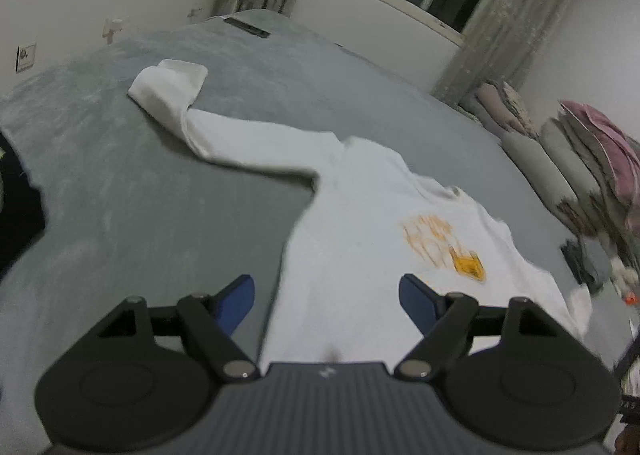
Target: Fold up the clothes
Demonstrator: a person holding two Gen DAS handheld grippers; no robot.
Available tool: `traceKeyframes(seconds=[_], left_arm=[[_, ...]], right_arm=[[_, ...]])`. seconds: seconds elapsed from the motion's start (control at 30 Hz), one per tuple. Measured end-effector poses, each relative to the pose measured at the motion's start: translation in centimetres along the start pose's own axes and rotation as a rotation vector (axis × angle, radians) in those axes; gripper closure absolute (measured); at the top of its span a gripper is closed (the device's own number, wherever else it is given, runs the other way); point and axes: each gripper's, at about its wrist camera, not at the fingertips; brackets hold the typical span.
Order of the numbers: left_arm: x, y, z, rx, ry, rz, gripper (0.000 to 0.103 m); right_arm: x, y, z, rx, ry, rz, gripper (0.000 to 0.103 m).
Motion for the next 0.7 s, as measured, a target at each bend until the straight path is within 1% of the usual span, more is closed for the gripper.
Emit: traceKeyframes(seconds=[0.07, 0.17, 0.27, 0.3, 0.33, 0.37, 0.4, 0.43, 0.47, 0.5, 0.57, 0.63, 0.7], left_arm=[[1.6, 1.5, 0.3, -0.043, -0.038, 0.0, 0.025], [2.9, 2.9, 0.0, -0.063, -0.081, -0.017, 0.025], [2.7, 4.2, -0.2, -0.077, -0.092, -0.056, 0.029], [2.4, 4.7, -0.2, -0.085, -0.096, -0.068, 0.039], [2.0, 5.2, -0.1, -0.097, -0.105, -0.075, 0.054], [1.6, 5.7, -0.1, -0.109, -0.115, -0.083, 0.059], [1.4, 5.9, -0.1, -0.113, -0.118, -0.089, 0.079], [1.6, 5.8, -0.3, -0.101, -0.11, -0.094, 0.093], [1.7, 5.7, -0.4, -0.09, -0.102, -0.098, 0.098], [2.0, 5.6, -0.5, -0.084, -0.093, -0.097, 0.099], [3.3, 5.1, -0.2, -0.092, -0.076, -0.074, 0.099], [4.4, 4.9, 0.2, -0.096, -0.055, -0.061, 0.099], [5.0, 4.9, 0.5, -0.096, -0.048, -0.061, 0.099]], right_arm=[[1.1, 2.0, 0.6, -0.021, -0.003, -0.018, 0.068], [2.3, 4.6, 1.2, -0.052, -0.022, -0.045, 0.067], [3.4, 6.1, 0.5, -0.031, -0.06, -0.049, 0.067], [3.5, 6.5, 0.2, -0.013, -0.069, -0.052, 0.067], [3.5, 6.8, -0.2, 0.006, -0.078, -0.055, 0.07], [3.5, 7.2, -0.5, 0.024, -0.087, -0.057, 0.085], [3.4, 7.4, -0.7, 0.038, -0.075, -0.052, 0.092], [3.3, 7.7, -0.9, 0.05, -0.063, -0.047, 0.095], [3.6, 7.6, -0.7, 0.039, -0.062, -0.035, 0.095], [3.9, 7.6, -0.6, 0.029, -0.059, -0.023, 0.095], [5.6, 7.8, -0.6, 0.042, -0.037, 0.035, 0.095], [7.5, 7.8, -0.2, 0.031, -0.056, 0.078, 0.095], [8.3, 8.0, -0.1, 0.036, -0.069, 0.083, 0.095]])
Point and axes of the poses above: each gripper's, at about its wrist camera, not at the fingertips, and x roughly against the way its jaws point, z to its right, y to its underside, and after that the axes turned 3 degrees about y, right-handed
